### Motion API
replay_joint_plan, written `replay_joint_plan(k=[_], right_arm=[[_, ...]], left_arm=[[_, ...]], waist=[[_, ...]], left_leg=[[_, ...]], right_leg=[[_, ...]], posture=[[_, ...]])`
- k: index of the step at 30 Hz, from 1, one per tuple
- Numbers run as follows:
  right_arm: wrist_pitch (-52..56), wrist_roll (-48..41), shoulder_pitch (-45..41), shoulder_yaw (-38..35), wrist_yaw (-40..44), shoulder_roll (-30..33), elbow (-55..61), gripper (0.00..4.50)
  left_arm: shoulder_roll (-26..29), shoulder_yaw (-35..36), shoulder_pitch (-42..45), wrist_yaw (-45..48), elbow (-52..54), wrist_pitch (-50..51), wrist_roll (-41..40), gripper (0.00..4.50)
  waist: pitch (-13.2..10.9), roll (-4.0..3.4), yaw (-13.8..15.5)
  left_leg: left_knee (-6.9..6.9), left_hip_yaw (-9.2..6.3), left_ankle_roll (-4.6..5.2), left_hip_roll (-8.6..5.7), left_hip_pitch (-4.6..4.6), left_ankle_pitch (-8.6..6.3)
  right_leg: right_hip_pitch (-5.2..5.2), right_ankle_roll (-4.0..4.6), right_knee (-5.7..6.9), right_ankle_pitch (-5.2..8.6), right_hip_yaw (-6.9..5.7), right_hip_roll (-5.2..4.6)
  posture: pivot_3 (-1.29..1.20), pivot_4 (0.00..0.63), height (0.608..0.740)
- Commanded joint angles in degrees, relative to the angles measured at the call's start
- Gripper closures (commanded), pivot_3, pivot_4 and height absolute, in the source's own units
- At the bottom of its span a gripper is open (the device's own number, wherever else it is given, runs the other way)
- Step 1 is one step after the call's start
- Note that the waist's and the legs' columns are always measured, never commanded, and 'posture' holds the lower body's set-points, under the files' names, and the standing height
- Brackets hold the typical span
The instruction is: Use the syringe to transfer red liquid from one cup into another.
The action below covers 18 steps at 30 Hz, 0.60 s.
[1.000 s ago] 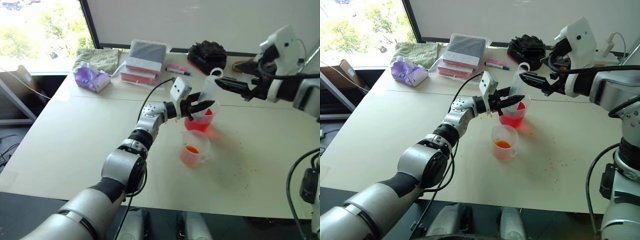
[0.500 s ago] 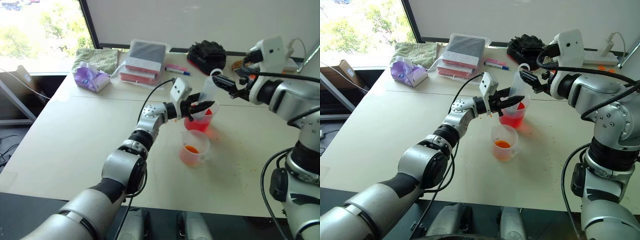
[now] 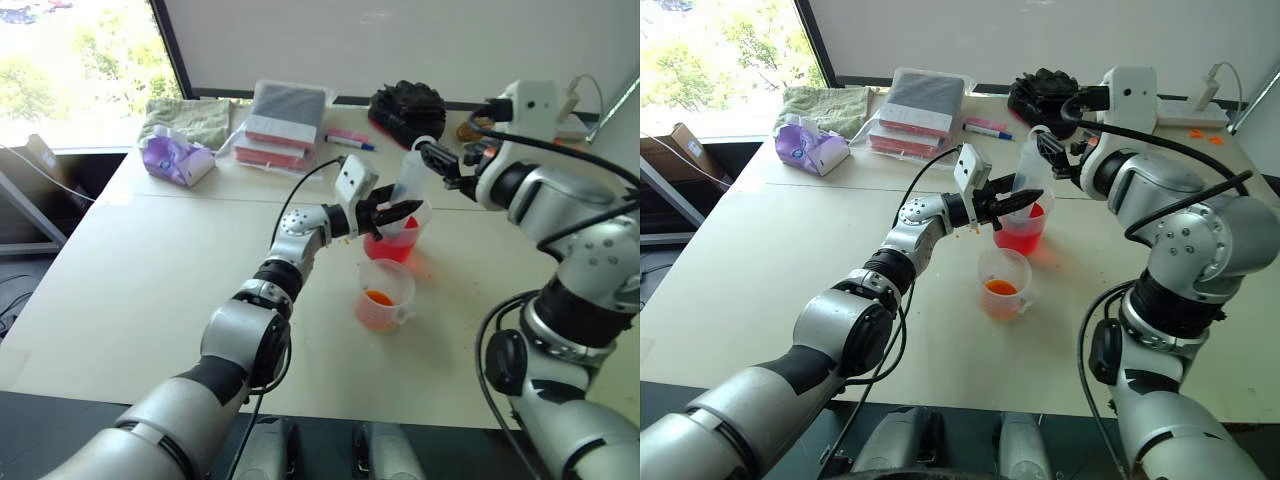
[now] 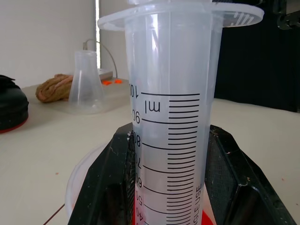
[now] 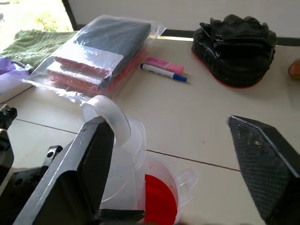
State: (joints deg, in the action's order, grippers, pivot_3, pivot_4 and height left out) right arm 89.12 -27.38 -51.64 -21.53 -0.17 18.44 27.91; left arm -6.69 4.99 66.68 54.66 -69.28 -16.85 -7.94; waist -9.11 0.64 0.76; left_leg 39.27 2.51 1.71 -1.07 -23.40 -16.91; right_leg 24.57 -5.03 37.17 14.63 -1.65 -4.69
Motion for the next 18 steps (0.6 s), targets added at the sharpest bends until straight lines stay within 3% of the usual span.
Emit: replay_joint_plan(k=[1, 5, 18], right_arm=[[3.2, 2.9, -1.3, 0.0, -3.1, -4.8, 1.1, 2.36], [3.4, 4.4, -1.9, 0.1, -4.4, -8.5, 1.9, 4.44], [2.7, 7.1, -5.1, 0.1, -3.6, -10.7, 3.4, 4.44]], left_arm=[[-1.2, -0.2, 0.9, 0.4, 1.5, -1.6, -0.1, 3.06], [-1.2, -0.2, 1.0, 0.3, 1.5, -1.7, -0.1, 3.06], [-1.4, -0.2, 0.9, 0.5, 1.2, -1.7, 0.0, 3.06]], waist=[[0.0, -0.01, -0.1], [0.0, -0.01, 0.0], [0.0, -0.02, -0.2]], left_leg=[[0.0, 0.0, 0.01, 0.0, 0.0, 0.0], [0.0, 0.0, 0.02, -0.01, 0.01, 0.01], [-0.01, -0.01, 0.04, -0.04, 0.01, 0.02]], right_leg=[[0.0, 0.0, 0.0, 0.0, 0.0, 0.01], [-0.01, 0.0, 0.0, 0.0, -0.01, 0.07], [-0.03, 0.0, -0.01, 0.0, -0.03, 0.09]], posture=[[0.0, 0.15, 0.74], [0.0, 0.15, 0.74], [0.0, 0.15, 0.74]])
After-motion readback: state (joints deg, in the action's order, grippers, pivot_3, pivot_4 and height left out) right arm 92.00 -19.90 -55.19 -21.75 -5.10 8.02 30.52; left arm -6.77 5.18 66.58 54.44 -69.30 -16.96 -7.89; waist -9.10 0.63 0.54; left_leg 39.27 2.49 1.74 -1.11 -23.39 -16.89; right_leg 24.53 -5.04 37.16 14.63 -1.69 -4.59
